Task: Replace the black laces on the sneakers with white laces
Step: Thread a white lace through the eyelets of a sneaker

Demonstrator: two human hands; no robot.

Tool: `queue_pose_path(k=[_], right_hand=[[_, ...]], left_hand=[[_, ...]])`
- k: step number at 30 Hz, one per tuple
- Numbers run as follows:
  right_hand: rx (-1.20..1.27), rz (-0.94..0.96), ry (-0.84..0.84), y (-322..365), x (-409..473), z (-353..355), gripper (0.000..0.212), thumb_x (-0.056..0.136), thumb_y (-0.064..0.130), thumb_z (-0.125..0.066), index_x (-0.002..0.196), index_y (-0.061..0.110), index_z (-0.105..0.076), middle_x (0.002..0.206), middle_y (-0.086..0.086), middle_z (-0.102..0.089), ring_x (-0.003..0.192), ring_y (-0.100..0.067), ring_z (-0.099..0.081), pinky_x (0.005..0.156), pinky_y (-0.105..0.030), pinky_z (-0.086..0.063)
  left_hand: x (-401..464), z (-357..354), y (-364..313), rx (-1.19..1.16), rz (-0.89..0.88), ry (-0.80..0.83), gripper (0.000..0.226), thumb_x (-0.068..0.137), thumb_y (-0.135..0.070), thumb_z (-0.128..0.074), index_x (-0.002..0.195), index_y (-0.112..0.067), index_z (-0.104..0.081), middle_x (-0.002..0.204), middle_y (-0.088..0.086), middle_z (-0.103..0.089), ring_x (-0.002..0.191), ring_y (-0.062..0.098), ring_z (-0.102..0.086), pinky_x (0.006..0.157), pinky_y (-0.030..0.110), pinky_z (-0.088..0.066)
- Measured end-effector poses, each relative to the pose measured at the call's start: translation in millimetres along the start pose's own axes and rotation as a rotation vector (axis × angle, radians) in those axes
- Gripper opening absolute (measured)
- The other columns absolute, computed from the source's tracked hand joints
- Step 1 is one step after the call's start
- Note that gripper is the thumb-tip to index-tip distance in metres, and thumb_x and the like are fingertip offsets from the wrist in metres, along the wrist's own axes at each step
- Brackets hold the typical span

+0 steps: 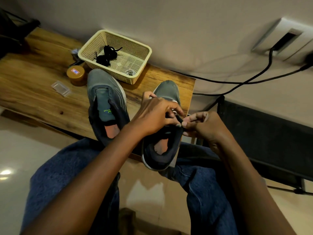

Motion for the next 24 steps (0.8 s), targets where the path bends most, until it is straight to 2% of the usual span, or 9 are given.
queue_pose_path(k=[5,9,13,17,21,23,24], right_hand=[[-0.008,0.004,0.001,0.5,1.5,-0.4,0.011,0.084,-0.006,-0.065,0.075,-0.001,-0.064,0.075,-0.016,-0.064,0.063,-0.02,-0.062,0.059,-0.022,-0.057],[-0.007,0.01,0.004,2.0,1.6,-1.1,0.009,0.083,-0.006,-0.065,0.076,-0.001,-0.064,0.073,-0.014,-0.063,0.062,-0.02,-0.061,0.061,-0.023,-0.057],[0.006,0.022,0.016,1.8,0.2,1.1,0.008,0.082,-0.005,-0.067,0.075,-0.001,-0.065,0.073,-0.014,-0.064,0.063,-0.019,-0.062,0.06,-0.021,-0.057],[0.023,0.03,0.023,1.0,0.5,2.2,0.008,0.08,-0.005,-0.069,0.076,0.0,-0.065,0.073,-0.015,-0.065,0.063,-0.019,-0.062,0.063,-0.022,-0.058],[0.038,0.029,0.02,-0.2,1.5,2.1,0.007,0.079,-0.006,-0.069,0.077,-0.001,-0.065,0.074,-0.015,-0.065,0.066,-0.02,-0.063,0.064,-0.022,-0.058],[0.05,0.026,0.016,-0.6,1.6,2.9,0.007,0.08,-0.007,-0.068,0.078,-0.002,-0.065,0.074,-0.015,-0.065,0.065,-0.02,-0.063,0.063,-0.022,-0.058],[0.054,0.025,0.014,-0.9,2.0,3.0,0.007,0.08,-0.008,-0.068,0.078,-0.002,-0.065,0.075,-0.015,-0.065,0.065,-0.02,-0.063,0.064,-0.022,-0.058]], left_hand=[[-4.5,3.6,-1.8,0.043,-0.012,0.002,0.032,0.086,-0.036,-0.066,0.116,-0.042,-0.06,0.089,-0.02,-0.072,0.102,-0.007,-0.051,0.077,0.027,-0.013],[-4.6,3.2,-1.0,0.035,-0.012,-0.049,0.028,0.084,-0.034,-0.069,0.109,-0.042,-0.059,0.081,-0.022,-0.07,0.087,-0.014,-0.045,0.074,0.027,-0.012],[-5.0,-0.9,0.6,-0.021,0.01,-0.054,0.025,0.083,-0.031,-0.07,0.096,-0.041,-0.051,0.075,-0.025,-0.068,0.091,-0.012,-0.052,0.074,0.028,-0.014],[-3.7,-1.4,0.1,0.005,0.03,-0.058,0.017,0.083,-0.033,-0.069,0.096,-0.04,-0.061,0.078,-0.022,-0.07,0.096,-0.006,-0.054,0.075,0.029,-0.013],[-3.5,-1.6,-1.1,0.095,0.021,-0.035,0.019,0.087,-0.036,-0.064,0.105,-0.041,-0.068,0.091,-0.017,-0.071,0.101,0.001,-0.049,0.077,0.027,-0.011],[-3.3,-2.3,-2.4,0.091,0.011,-0.034,0.019,0.088,-0.036,-0.062,0.106,-0.04,-0.068,0.089,-0.018,-0.068,0.098,0.0,-0.045,0.078,0.027,-0.011],[-3.5,-2.7,-2.9,0.092,0.011,-0.034,0.019,0.089,-0.036,-0.062,0.106,-0.04,-0.068,0.083,-0.02,-0.063,0.092,-0.003,-0.037,0.078,0.026,-0.01]])
Point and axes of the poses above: each hand's wrist, its own x-axis towards the middle knuckle, its own z-axis out of the back of the hand, y = z × x, the point moved 5 cm from there along x, towards the middle knuckle
